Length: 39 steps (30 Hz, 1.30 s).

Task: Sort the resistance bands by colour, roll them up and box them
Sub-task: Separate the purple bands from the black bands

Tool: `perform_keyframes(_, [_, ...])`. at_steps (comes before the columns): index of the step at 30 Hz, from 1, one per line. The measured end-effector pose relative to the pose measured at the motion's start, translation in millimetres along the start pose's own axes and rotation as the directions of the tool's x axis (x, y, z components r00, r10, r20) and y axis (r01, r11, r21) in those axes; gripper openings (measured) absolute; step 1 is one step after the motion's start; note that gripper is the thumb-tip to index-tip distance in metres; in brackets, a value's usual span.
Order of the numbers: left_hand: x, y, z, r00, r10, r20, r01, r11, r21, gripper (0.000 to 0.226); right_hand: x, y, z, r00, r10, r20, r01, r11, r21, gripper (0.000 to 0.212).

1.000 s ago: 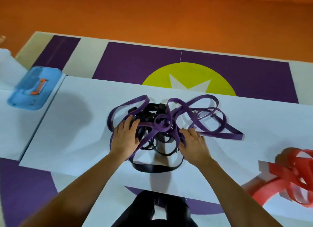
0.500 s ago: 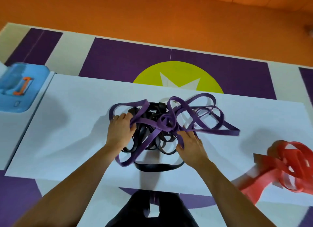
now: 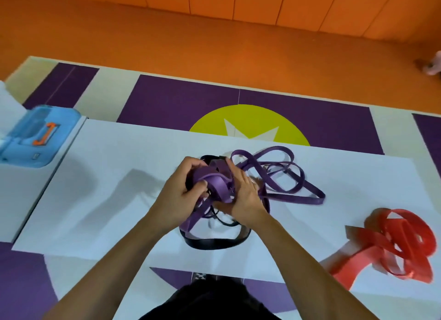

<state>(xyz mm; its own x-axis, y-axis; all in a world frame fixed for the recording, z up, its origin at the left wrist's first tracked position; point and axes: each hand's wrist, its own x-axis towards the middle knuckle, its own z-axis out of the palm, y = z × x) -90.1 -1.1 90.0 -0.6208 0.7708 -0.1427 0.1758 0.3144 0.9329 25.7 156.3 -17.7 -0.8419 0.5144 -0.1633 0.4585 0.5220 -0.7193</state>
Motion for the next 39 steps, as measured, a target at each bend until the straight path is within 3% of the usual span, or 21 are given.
perform_keyframes(2, [1,14,0,0.999,-0.005,-0.032,0.002,0.996,-0.092,0.027,-1,-10,-14,0.997,0.062,-0.046,-0.048,0.967,0.252,0.128])
perform_keyframes(4, [3,27,3,0.999,0.002,-0.052,-0.009,0.990,-0.139,0.026,-4,-24,-32,0.999,0.028,-0.020,-0.020,0.951,0.308,0.124])
perform_keyframes(9, [10,53,20,0.981,0.030,-0.190,-0.075,0.968,-0.238,0.020,-16,-54,-64,0.932,-0.088,0.352,-0.094,0.878,0.469,0.050])
perform_keyframes(12, [18,64,22,0.964,0.019,-0.266,-0.111,0.936,-0.334,0.020,-24,-59,-53,0.897,-0.111,0.428,-0.148,0.837,0.527,0.040])
perform_keyframes(15, [23,67,17,0.953,-0.034,-0.301,-0.098,0.906,-0.413,0.019,-20,-46,-28,0.936,-0.036,0.351,-0.145,0.867,0.477,0.041])
perform_keyframes(19, [23,68,1,0.915,-0.070,-0.398,-0.149,0.857,-0.494,0.018,-14,-19,-17,0.956,0.031,0.291,-0.159,0.889,0.430,0.024])
perform_keyframes(23, [23,66,-22,0.867,-0.081,-0.492,-0.193,0.855,-0.481,0.020,-16,34,-10,0.941,0.223,0.254,-0.245,0.968,0.057,0.005])
perform_keyframes(24, [23,64,-28,0.860,-0.060,-0.507,-0.185,0.889,-0.419,0.023,-19,48,-9,0.932,0.261,0.251,-0.282,0.958,0.052,0.008])
perform_keyframes(27, [22,55,-38,0.874,-0.016,-0.485,-0.109,0.968,-0.228,0.021,-25,64,-16,0.935,0.314,0.164,-0.344,0.914,0.216,0.022])
perform_keyframes(32, [23,24,-42,0.836,-0.140,-0.531,0.033,0.978,-0.205,0.019,-7,32,-72,0.928,0.358,-0.103,-0.281,0.855,0.436,0.016])
perform_keyframes(36, [24,12,-38,0.859,-0.161,-0.486,0.081,0.980,-0.181,0.020,6,-29,-124,0.976,0.197,-0.089,-0.126,0.853,0.507,0.017])
perform_keyframes(39, [22,10,-31,0.891,-0.164,-0.423,0.089,0.977,-0.192,0.024,3,-92,-160,0.999,0.011,-0.049,0.018,0.826,0.563,0.030])
